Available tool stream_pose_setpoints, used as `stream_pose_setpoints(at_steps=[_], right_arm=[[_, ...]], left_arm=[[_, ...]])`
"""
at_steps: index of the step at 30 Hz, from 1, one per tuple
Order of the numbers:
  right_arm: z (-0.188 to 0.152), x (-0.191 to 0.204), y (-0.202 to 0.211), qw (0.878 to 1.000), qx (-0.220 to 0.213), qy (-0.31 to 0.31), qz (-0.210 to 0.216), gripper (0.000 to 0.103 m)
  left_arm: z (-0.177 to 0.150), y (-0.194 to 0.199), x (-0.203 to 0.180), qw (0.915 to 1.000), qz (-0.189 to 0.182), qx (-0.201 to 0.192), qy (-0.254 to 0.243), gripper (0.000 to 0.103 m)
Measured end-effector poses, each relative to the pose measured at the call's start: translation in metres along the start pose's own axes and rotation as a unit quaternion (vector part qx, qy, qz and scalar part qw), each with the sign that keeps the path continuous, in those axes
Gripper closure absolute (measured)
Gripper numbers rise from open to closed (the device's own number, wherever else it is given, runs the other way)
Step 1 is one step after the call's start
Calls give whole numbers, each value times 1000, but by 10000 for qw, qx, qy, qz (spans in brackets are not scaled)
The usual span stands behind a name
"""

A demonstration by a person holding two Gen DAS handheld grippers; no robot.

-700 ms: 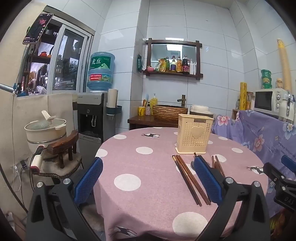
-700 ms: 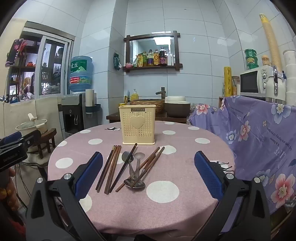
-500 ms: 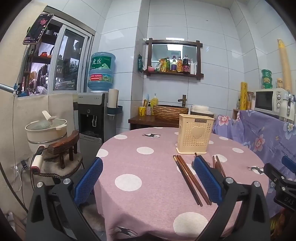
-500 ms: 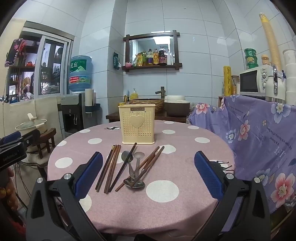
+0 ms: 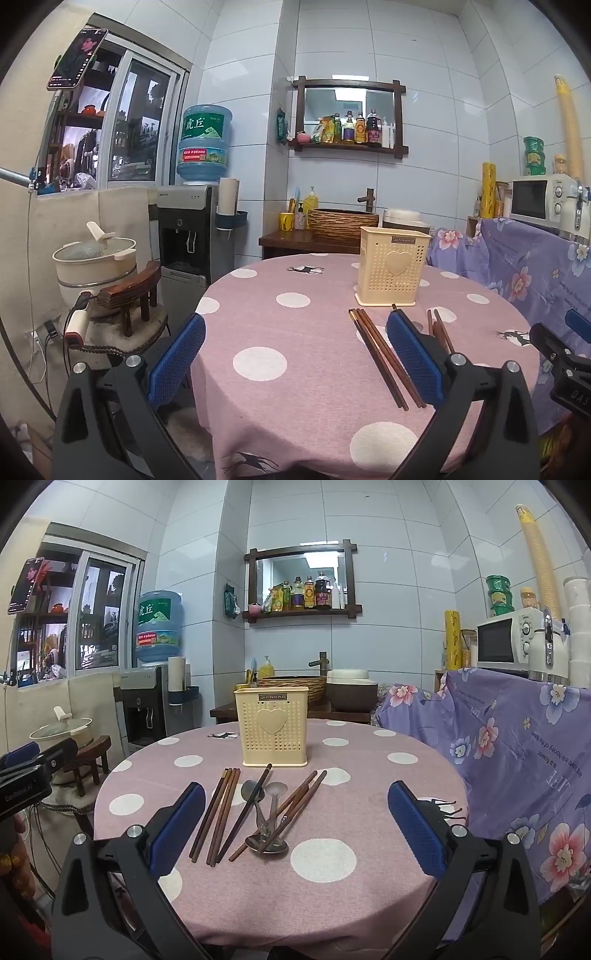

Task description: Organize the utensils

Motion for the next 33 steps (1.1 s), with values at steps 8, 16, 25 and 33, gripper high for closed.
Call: stream_pose_setpoints(at_steps=[8,16,25,33], right_arm=[[-2,3,-2,10000,17,3,-19,5],[-3,3,-2,10000,15,10,-27,5],[-2,2,-3,10000,31,-4,-27,5],[-2,2,-3,10000,28,-4,-30,5]], left_arm=[[1,0,6,10000,-16,14,10,5],[1,2,14,10000,-4,7,-7,5],[-6,-3,-4,10000,28,40,-39,5],[-9,-4,-4,10000,23,69,-52,5]])
Point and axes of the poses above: each gripper's, at about its wrist camera, not at the fingertips, and y roughly against the way its jaws point, x to its left, z to its top, the point moved 3 cm from there along -y, roughly the way its jaws point, and after that the axes turned 15 degrees about -y, right-handed, at the moved point
